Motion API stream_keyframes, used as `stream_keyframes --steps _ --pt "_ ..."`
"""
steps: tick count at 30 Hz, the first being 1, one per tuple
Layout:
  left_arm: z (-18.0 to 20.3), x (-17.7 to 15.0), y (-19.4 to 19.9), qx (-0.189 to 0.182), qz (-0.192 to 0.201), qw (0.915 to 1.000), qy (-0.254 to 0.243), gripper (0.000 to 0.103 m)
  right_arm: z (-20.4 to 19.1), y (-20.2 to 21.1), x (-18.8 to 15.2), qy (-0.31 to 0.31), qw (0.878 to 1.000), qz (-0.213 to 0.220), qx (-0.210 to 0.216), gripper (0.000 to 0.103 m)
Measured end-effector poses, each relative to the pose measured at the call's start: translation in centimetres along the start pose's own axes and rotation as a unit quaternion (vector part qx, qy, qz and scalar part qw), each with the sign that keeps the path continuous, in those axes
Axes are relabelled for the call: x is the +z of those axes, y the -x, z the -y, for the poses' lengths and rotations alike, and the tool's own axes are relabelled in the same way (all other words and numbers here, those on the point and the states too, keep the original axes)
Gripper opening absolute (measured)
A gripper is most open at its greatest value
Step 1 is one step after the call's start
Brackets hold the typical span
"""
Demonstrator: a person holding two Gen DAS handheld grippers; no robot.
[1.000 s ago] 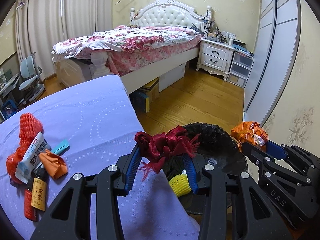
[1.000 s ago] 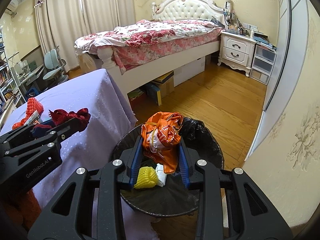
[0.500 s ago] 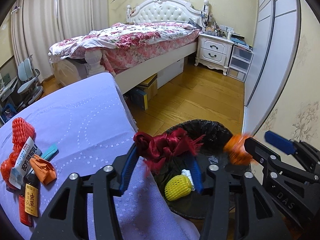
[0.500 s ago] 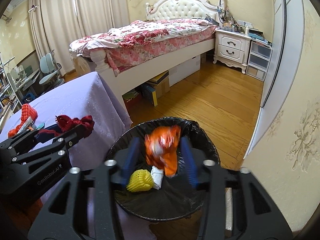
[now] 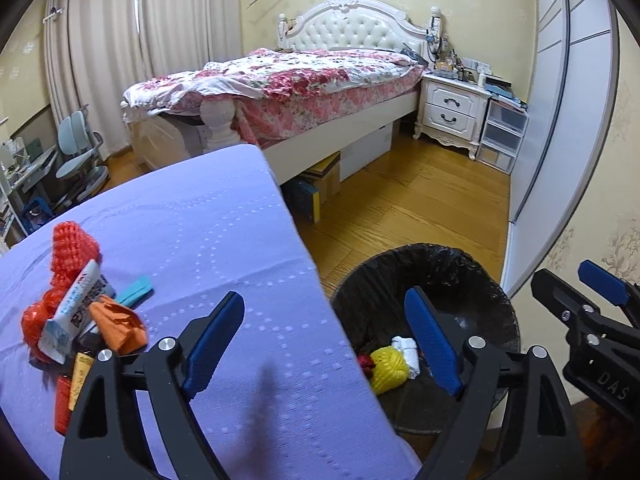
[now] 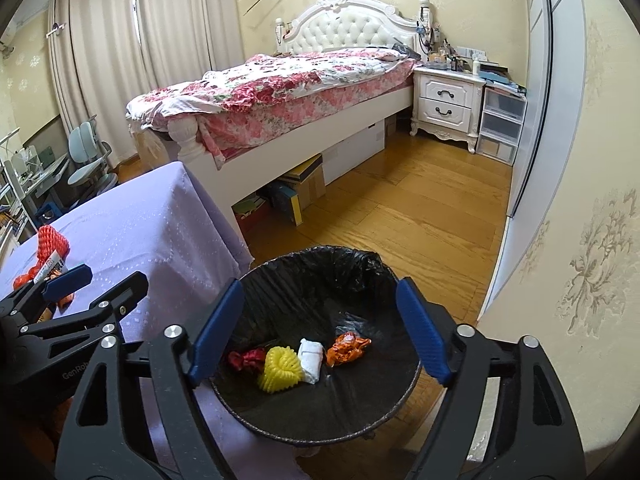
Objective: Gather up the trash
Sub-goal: 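Carry both items over the black bin and open both tools to drop them, then move both open tools back to the bottles on the table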
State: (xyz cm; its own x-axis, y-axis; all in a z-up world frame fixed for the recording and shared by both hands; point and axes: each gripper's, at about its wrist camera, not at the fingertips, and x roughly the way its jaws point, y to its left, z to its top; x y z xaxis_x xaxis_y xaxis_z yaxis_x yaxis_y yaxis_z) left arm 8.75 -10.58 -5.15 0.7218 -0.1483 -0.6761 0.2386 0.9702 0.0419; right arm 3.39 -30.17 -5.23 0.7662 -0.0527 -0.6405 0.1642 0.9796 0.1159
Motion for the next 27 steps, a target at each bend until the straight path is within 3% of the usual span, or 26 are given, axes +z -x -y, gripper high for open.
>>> stream_keyframes --steps 10,27 --pt "-3.9 -1.2 2.5 0.032 0.007 0.9993 0.019 0.084 -2.4 0.5 -0.3 0.009 1.0 -0.007 0.02 0.083" --pt "-13.2 -5.2 6.9 0.103 0.005 0.9906 0.089 0.084 -11.7 1.1 -2.4 0.07 0.993 -0.028 0.087 0.083"
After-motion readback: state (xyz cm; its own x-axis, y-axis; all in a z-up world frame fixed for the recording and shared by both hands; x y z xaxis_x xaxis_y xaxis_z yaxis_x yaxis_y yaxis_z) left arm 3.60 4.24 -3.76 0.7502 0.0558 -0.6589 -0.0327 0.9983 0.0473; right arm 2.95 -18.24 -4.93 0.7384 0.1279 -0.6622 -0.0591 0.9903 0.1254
